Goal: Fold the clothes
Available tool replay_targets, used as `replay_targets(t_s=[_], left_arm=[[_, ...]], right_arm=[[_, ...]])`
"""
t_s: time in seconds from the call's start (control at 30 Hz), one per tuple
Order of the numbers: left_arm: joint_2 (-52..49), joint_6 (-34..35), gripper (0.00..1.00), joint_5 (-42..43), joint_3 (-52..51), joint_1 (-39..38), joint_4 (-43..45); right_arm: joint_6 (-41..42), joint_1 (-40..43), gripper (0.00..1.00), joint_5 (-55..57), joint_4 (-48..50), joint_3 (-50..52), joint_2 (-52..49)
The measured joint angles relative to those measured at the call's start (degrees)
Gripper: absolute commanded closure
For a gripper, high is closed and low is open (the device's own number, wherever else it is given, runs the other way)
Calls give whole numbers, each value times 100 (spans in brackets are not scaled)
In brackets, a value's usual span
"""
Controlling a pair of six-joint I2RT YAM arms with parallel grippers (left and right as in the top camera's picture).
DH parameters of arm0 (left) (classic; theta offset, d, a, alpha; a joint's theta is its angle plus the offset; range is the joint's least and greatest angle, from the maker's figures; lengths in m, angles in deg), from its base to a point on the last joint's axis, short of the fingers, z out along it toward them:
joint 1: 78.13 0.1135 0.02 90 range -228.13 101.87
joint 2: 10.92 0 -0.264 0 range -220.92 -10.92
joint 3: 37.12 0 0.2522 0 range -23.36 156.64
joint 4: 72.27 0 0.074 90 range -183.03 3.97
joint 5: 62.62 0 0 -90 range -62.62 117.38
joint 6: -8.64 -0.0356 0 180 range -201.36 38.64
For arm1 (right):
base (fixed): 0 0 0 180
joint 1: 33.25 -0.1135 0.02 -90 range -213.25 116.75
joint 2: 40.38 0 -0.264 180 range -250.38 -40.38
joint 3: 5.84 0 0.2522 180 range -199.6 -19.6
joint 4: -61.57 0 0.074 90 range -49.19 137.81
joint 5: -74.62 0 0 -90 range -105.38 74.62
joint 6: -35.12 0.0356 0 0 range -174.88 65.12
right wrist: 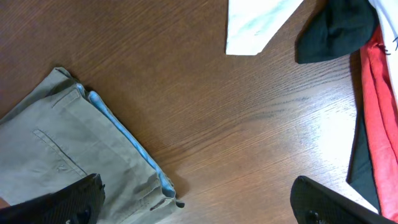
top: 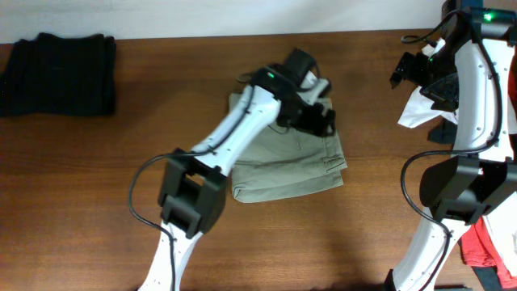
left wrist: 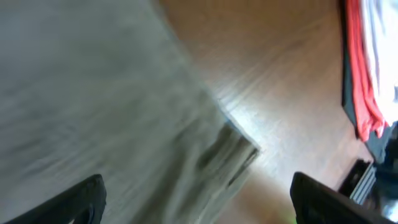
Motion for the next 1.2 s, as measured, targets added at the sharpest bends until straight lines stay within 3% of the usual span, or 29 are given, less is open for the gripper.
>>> replay_targets(t_s=[0.23,0.43,0.67,1.03,1.1,1.17,1.2], left_arm=[[0,-245,1,-505,334,1447,-1596],[0,-796,1,-365,306,2673,-1932],[2,-1132,1,181,-896,2730,-1731],[289,-1139,1,1414,-2627,2288,-313],[354,-1036,11,1646,-2830,2203,59],[385,-920,35,1759,-2957,2124,356],[382,-890,52,1753,-3005,2081,503]], right_arm=[[0,0,1,0,0,0,0],[2,0,2,-2,-2,0,0],[0,0,1,0,-4,0,0],[0,0,1,0,-2,0,0],[2,0,1,0,0,0,0],[0,0,1,0,-2,0,0],[0,0,1,0,0,0,0]])
